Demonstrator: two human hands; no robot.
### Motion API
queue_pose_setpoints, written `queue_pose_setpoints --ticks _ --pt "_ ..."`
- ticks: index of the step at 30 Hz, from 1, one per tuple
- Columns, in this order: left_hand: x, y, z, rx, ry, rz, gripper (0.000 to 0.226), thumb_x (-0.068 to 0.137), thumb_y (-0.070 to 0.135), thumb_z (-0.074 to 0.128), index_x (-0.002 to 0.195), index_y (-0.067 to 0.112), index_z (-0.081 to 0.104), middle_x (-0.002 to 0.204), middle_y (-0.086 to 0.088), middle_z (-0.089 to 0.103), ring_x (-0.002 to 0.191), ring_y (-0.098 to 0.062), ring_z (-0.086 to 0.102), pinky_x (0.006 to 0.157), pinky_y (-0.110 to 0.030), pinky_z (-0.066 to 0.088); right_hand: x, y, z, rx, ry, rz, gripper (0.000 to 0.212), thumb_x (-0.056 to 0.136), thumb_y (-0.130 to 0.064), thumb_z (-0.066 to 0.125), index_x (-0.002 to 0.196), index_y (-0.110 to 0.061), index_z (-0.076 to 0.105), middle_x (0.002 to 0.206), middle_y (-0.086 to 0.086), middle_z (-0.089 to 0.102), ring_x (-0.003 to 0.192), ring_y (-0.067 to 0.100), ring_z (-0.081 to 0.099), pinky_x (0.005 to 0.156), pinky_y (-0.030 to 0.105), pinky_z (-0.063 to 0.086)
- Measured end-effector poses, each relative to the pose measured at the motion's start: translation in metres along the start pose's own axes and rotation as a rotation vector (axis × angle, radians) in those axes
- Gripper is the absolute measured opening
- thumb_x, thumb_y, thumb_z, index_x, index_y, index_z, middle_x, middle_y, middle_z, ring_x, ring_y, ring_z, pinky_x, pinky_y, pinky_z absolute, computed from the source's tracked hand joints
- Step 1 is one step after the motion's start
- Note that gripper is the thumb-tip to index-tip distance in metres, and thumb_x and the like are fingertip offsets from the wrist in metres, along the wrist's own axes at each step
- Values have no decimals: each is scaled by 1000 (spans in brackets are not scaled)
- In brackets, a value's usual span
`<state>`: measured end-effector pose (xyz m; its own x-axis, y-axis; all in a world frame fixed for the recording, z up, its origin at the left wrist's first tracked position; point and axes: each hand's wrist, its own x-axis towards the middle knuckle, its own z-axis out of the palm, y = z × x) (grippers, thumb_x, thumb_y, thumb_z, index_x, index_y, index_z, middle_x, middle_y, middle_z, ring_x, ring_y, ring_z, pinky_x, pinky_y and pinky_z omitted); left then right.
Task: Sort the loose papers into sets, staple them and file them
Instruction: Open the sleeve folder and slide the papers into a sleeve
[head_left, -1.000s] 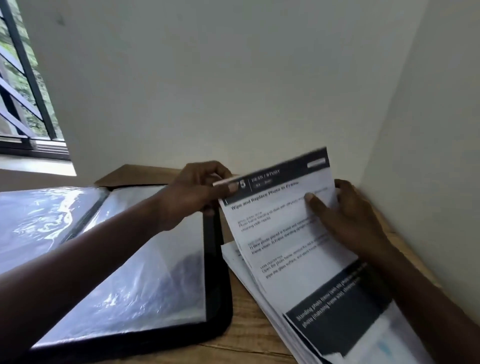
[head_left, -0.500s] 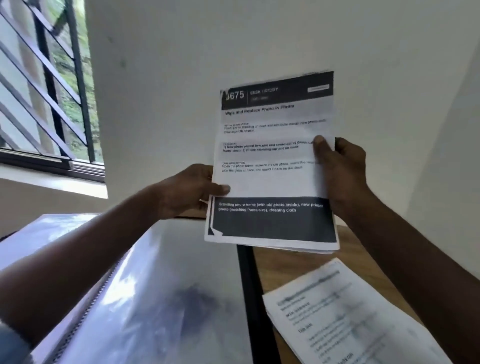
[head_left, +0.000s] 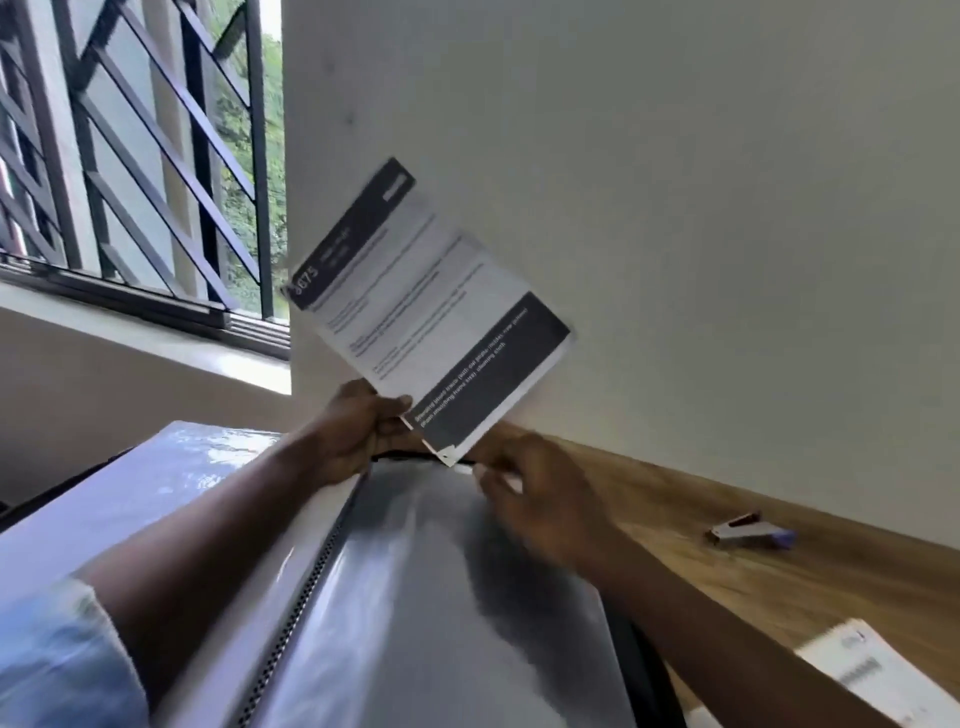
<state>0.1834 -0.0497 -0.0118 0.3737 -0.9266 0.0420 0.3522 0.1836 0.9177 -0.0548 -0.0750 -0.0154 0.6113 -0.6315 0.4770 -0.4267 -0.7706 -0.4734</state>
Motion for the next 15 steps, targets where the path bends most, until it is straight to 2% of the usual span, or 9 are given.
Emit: queue_pose_setpoints --ticks 2,3,6,8,9,11,13,14,15 --pt "6 -8 -6 1 6 -29 26 97 -13 55 120 -3 61 110 -21 69 91 -34 72 68 -38 65 -3 4 26 -263 -68 -137 26 98 -46 49 106 -28 66 114 -5 67 106 18 60 90 37 47" --pt "7 -9 -5 -21 12 -21 25 97 -14 54 118 -3 61 107 -20 69 89 -33 72 67 -36 65 -6 6 36 -370 -52 -157 32 99 -48 45 100 -25 66 112 -1 66 105 22 58 87 38 43" --pt "9 -9 -2 -48 18 -17 25 96 -16 55 117 -4 60 106 -20 65 92 -35 69 66 -35 65 -4 11 41 -372 31 -176 29 99 -40 51 79 -22 61 85 -6 62 85 19 58 70 37 32" --pt "9 -12 -3 -45 21 -31 28 96 -16 55 121 -6 59 110 -22 63 93 -36 66 64 -35 64 -3 12 42 -224 70 -127 16 96 -38 59 86 -26 60 86 -9 61 85 13 58 72 38 40" --pt "8 -12 -2 -46 22 -31 30 96 -16 55 124 -6 58 112 -23 63 92 -36 67 64 -34 64 -3 10 43 -73 107 -35 10 94 -37 64 92 -28 59 89 -10 63 87 11 60 75 38 45" --pt "7 -10 1 -57 6 -24 31 96 -16 54 125 -6 60 115 -23 66 91 -35 70 64 -33 63 0 2 41 309 204 272 17 92 -40 71 101 -31 60 94 -11 70 91 8 67 82 42 55" --pt "3 -8 8 -81 -29 -5 31 96 -16 54 123 -4 62 114 -21 69 87 -33 74 66 -34 64 7 -8 31 596 258 531 24 91 -44 74 105 -29 62 97 -8 76 92 10 72 88 42 58" --pt "1 -7 12 -91 -50 7 32 96 -16 53 124 -4 62 114 -20 69 85 -32 75 68 -35 64 11 -11 23 699 263 605 27 91 -45 75 106 -26 62 98 -4 78 90 12 74 83 35 59" --pt "-2 -6 17 -99 -71 20 33 97 -16 53 127 -5 60 113 -18 70 84 -30 76 70 -36 65 15 -14 15 784 251 647 29 91 -45 75 105 -22 64 97 1 78 84 14 75 72 26 58"
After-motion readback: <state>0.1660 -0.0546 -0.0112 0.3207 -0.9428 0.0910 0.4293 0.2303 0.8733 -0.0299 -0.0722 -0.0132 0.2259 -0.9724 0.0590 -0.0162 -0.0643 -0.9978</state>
